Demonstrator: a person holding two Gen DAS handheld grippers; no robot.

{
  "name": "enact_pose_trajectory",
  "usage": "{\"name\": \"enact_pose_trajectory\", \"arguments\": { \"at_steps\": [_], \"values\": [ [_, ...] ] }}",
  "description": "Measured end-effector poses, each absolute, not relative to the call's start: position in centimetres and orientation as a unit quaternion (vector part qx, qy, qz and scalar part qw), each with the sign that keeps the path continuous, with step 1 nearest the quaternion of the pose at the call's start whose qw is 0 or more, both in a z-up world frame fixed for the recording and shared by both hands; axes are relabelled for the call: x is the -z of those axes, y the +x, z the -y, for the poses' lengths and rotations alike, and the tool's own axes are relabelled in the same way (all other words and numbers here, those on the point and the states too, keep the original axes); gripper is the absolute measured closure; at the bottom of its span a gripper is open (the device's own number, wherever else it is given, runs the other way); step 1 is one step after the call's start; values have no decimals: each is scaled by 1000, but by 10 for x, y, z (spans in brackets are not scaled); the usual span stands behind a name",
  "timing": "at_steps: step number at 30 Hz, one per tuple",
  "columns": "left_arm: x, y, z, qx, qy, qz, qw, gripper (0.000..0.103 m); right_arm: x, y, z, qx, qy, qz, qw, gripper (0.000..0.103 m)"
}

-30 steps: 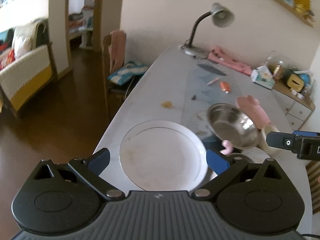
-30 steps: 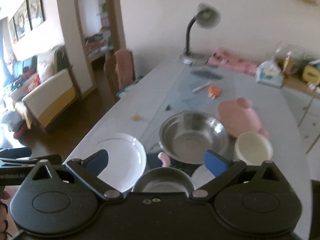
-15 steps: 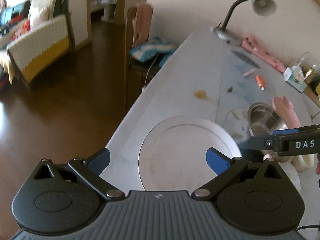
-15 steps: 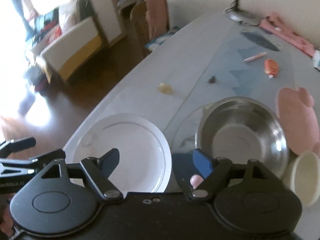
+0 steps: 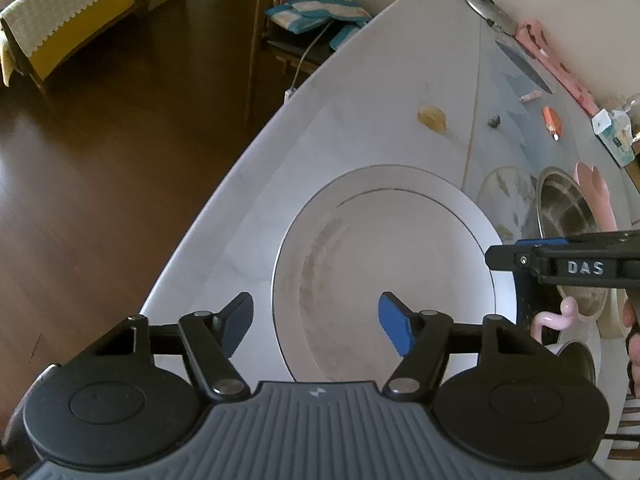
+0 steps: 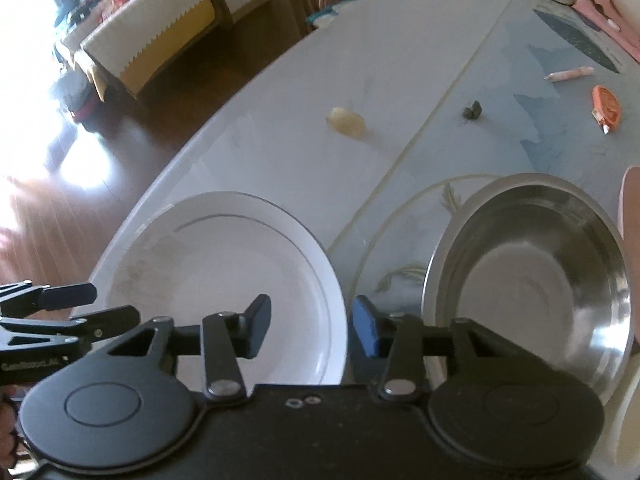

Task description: Organize plates and bowls

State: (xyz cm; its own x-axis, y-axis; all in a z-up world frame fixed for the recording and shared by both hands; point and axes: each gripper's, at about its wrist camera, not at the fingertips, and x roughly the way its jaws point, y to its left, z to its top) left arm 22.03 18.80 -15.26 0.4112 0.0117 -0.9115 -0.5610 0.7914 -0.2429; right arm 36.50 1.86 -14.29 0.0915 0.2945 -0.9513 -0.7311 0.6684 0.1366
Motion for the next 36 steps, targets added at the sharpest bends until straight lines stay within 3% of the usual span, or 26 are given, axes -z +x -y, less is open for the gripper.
{"name": "enact_pose_trajectory", "arguments": {
  "at_steps": [11, 16, 19, 22, 36],
  "values": [
    [170, 210, -200, -178, -311, -520, 776, 70, 156, 373, -17, -352, -193, -583, 706, 80],
    [173, 206, -200, -169, -328, -519, 771, 74, 162, 374, -17, -347, -190, -589, 705, 80],
    [174, 205, -198, -176, -322, -522, 770, 83, 165, 373, -17, -341, -190, -590, 707, 81],
    [174, 208, -199, -182, -318, -524, 769, 91, 166, 370, -18, -332, -195, -582, 717, 88],
    [171, 165, -196, -189, -307, -538, 762, 92, 161, 330, -19, -343, -204, -585, 706, 91]
  ]
}}
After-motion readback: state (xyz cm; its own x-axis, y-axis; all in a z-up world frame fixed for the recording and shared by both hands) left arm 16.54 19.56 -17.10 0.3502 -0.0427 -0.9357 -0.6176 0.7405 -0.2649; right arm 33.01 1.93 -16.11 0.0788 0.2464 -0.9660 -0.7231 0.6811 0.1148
